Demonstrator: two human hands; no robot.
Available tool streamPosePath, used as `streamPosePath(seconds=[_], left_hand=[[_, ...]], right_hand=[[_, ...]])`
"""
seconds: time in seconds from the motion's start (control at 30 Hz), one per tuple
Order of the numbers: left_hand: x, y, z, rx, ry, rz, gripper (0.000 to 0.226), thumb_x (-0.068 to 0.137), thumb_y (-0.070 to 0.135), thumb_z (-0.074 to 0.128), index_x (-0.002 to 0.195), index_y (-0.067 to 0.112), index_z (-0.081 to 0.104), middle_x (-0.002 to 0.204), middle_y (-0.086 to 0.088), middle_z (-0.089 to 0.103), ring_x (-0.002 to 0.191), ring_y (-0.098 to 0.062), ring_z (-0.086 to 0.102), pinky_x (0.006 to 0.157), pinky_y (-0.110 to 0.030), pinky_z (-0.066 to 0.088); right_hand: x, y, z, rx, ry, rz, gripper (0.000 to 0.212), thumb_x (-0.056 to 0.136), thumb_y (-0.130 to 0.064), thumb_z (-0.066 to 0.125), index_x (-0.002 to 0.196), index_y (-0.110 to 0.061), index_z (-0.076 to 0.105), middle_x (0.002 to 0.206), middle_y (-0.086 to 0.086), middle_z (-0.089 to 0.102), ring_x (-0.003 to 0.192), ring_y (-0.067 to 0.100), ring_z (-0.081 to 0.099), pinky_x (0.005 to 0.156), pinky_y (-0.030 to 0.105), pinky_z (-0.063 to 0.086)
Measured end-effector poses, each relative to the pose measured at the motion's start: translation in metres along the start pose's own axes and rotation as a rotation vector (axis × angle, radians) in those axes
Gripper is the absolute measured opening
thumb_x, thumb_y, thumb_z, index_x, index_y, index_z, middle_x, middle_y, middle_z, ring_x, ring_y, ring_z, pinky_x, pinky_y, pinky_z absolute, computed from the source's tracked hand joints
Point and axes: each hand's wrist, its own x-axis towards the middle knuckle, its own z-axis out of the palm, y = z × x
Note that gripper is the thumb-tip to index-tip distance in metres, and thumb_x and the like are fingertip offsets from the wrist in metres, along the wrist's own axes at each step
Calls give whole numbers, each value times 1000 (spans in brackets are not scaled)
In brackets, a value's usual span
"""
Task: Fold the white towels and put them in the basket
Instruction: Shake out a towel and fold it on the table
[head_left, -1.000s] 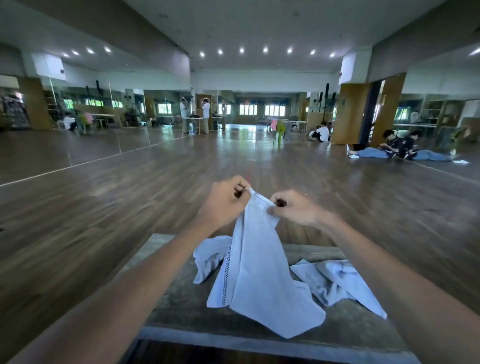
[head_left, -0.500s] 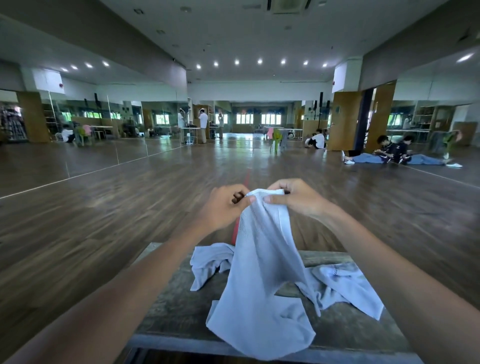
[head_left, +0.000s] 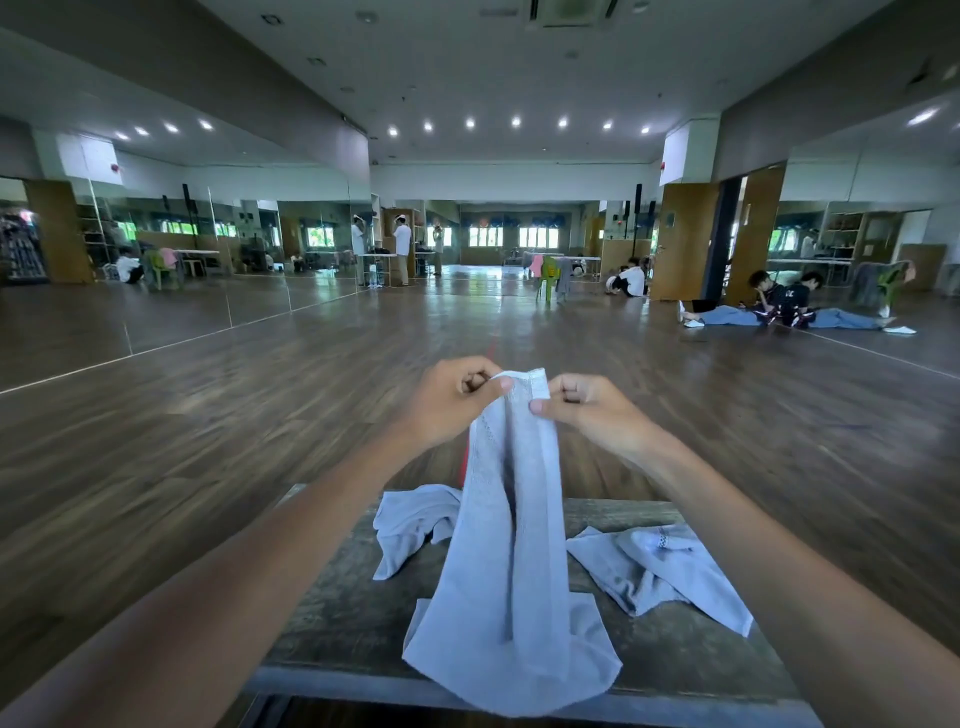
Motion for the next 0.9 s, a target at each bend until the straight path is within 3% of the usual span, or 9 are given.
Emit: streamPosePath(seconds=[0.13,0.2,0.3,0.43,0.5,0.6,0.7,0.77,0.9], left_hand=[[0,-1,0,-16,76,-35,19,94,25,57,85,9,63,74,-18,64,66,-18,51,64,-28,40],[0,-2,-2,-10,102,-57,18,96,22,54,81,13,57,59,-5,51,54,-10,42,55,-25,33],[-3,-5,-4,-15,90,-79,12,95,20,56,91,10,62,58,1,49,47,-4,39,49,-20,30],[-7,-8,-11,16,18,-69,27,91,28,62,81,4,65,68,-16,59,56,-24,48,56,-29,35],[-8,-7,-16,-1,41,-60,40,92,30,60,65,2,52,58,-15,43,53,-20,36,54,-29,27],[-8,-2,-22,-37,111,-60,50,92,33,59,69,-8,42,64,-8,33,60,-17,29,56,-30,21],[-6,-6,-37,-60,169,-107,53,90,39,59,76,-11,46,69,-8,41,63,-18,34,59,-30,26],[-3,-12,-55,-65,211,-146,60,84,49,60,84,-10,52,77,-7,50,69,-18,42,63,-33,33],[7,-11,-88,-15,248,-178,28,92,33,59,97,6,63,87,-5,65,77,-16,59,73,-30,48]], right_hand=[[-8,36,8,-122,-178,94,76,62,-59,77,89,8,55,86,8,56,82,17,50,78,37,39],[-12,46,9,-116,-179,109,63,71,-47,76,87,9,55,86,7,59,82,16,52,80,36,41],[-17,40,7,-69,-92,89,18,87,-20,67,77,-8,57,84,5,64,79,14,57,75,27,43],[-14,26,2,-3,3,22,14,90,-18,62,79,-12,56,71,3,58,62,12,49,53,19,36],[-14,27,0,-60,-30,41,17,90,-20,63,78,-13,53,64,-5,52,54,6,45,49,15,33],[-17,43,-1,-249,-137,163,17,86,-21,68,80,-9,58,72,-3,56,64,9,52,56,21,39],[-24,59,-9,-378,-240,259,35,86,-22,68,97,10,62,87,13,66,80,21,62,70,34,46],[-27,56,-24,-399,-242,272,29,87,-20,67,102,4,67,103,17,70,90,23,66,81,35,50],[-10,22,-69,-446,-149,211,19,87,-19,66,99,-4,70,104,11,71,99,24,66,96,44,48]])
